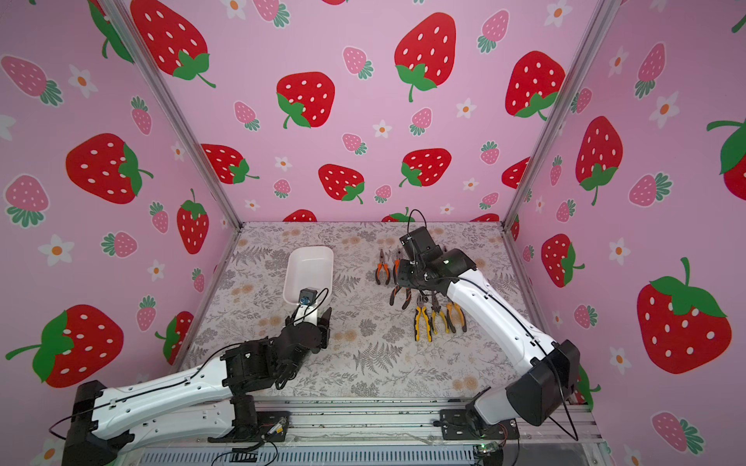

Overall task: Take the pliers out of the storage box
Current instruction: Place the pliers at the center of the board.

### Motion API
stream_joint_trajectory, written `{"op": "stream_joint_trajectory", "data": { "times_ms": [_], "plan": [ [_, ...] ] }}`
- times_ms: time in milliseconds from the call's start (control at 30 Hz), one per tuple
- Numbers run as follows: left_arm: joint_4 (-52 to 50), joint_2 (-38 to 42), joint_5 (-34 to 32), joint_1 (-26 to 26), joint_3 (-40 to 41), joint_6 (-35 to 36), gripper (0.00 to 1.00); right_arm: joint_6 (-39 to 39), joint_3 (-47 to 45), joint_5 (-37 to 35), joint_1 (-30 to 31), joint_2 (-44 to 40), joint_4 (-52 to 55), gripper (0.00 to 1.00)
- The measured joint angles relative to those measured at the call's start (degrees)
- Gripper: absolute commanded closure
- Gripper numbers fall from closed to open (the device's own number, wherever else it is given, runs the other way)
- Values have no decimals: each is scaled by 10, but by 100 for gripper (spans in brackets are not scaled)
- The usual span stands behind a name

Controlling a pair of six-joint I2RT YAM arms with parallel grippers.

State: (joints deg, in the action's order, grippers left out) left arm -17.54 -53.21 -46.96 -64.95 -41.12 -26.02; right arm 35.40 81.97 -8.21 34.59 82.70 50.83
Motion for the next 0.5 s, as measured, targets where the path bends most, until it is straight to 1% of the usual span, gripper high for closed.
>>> {"op": "stream_joint_trajectory", "data": {
  "times_ms": [100,233,333,500],
  "plan": [
    [-17,7,0,0,18,-12,53,-34,-38,29,-8,16,-1,100],
    [-36,2,0,0,23,-27,53,-63,-73,78,-13,69,-9,100],
    [-39,-7,1,0,23,-33,53,-77,-79,108,-14,116,-18,100],
    [-46,-21,1,2,23,-38,53,-94,-75,134,-17,168,-37,100]
  ]
}}
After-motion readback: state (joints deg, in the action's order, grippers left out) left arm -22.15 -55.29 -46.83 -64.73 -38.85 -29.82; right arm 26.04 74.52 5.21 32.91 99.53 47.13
